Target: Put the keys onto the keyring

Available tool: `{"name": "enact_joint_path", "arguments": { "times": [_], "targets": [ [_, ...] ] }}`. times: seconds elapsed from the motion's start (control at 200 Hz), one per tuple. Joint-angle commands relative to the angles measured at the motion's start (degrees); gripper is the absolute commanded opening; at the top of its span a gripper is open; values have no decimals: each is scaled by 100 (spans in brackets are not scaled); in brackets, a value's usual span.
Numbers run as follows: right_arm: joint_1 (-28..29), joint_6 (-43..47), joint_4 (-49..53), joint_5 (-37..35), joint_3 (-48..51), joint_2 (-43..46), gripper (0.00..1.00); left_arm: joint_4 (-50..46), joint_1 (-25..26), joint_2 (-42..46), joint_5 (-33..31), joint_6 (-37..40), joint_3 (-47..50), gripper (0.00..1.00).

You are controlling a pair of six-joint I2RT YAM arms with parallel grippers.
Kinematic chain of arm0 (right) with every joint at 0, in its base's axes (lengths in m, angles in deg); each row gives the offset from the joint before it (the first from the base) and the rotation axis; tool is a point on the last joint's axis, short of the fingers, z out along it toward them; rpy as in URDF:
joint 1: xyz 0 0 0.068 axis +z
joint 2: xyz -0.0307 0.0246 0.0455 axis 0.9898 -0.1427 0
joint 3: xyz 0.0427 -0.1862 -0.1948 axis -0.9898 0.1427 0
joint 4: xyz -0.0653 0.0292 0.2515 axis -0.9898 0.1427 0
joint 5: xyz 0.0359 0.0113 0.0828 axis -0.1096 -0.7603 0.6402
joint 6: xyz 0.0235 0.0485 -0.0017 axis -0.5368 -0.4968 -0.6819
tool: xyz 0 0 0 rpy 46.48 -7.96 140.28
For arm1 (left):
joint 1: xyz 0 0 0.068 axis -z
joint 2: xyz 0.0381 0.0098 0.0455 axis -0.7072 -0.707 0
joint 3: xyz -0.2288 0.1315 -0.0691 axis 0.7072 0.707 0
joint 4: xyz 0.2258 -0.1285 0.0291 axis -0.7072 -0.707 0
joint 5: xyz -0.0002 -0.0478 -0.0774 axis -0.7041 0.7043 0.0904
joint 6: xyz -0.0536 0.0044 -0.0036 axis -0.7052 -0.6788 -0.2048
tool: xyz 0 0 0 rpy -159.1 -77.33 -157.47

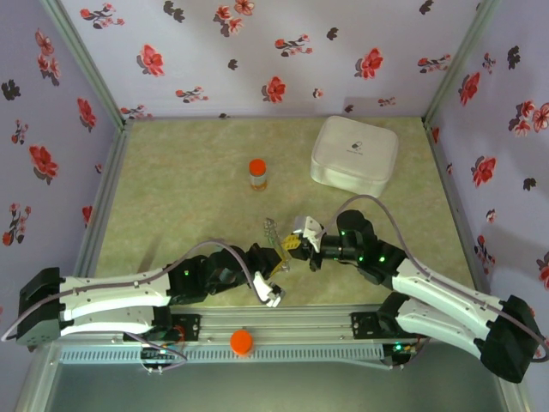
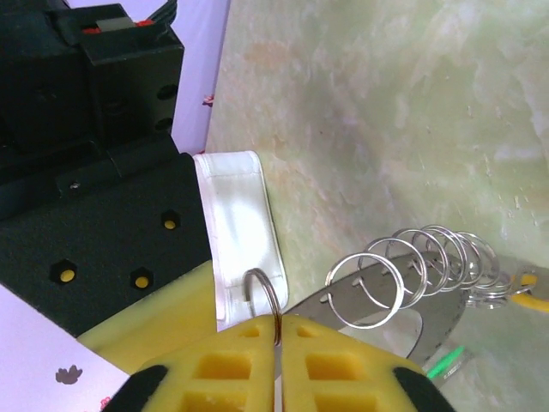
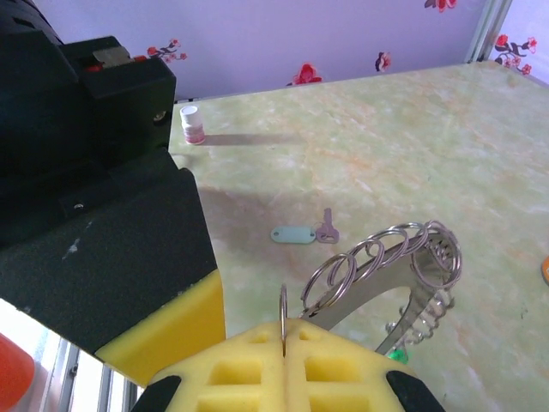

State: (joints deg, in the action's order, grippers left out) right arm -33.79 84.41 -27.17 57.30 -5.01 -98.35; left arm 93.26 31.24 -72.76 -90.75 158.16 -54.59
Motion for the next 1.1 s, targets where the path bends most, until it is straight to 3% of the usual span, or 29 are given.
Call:
{"name": "enact_joint_path", "arguments": {
  "times": [0.0,0.175,0.375,0.725,0.895,1.095],
  "targets": [
    [53,65,-266,-7,-267,107,0,-240,31,-11,-174,24,-108,6],
    [101,65,-74,-336,-302,171,0,84,-1,109,-193,-150,40,1],
    [161,208,75,-605,-212,172,0,1277,-40,245,-69,-931,476,0],
    [191,278,65,-1349,-86,405,35,1874,-217,-25,12,-1649,1036,0],
    [175,632,175,-2083,215,1210,40,2010,-275,91,23,-1819,1130,0],
    [448,1264,750,-1843,369,1317,36,2081,-316,168,129,-2116,1249,0]
  ]
}}
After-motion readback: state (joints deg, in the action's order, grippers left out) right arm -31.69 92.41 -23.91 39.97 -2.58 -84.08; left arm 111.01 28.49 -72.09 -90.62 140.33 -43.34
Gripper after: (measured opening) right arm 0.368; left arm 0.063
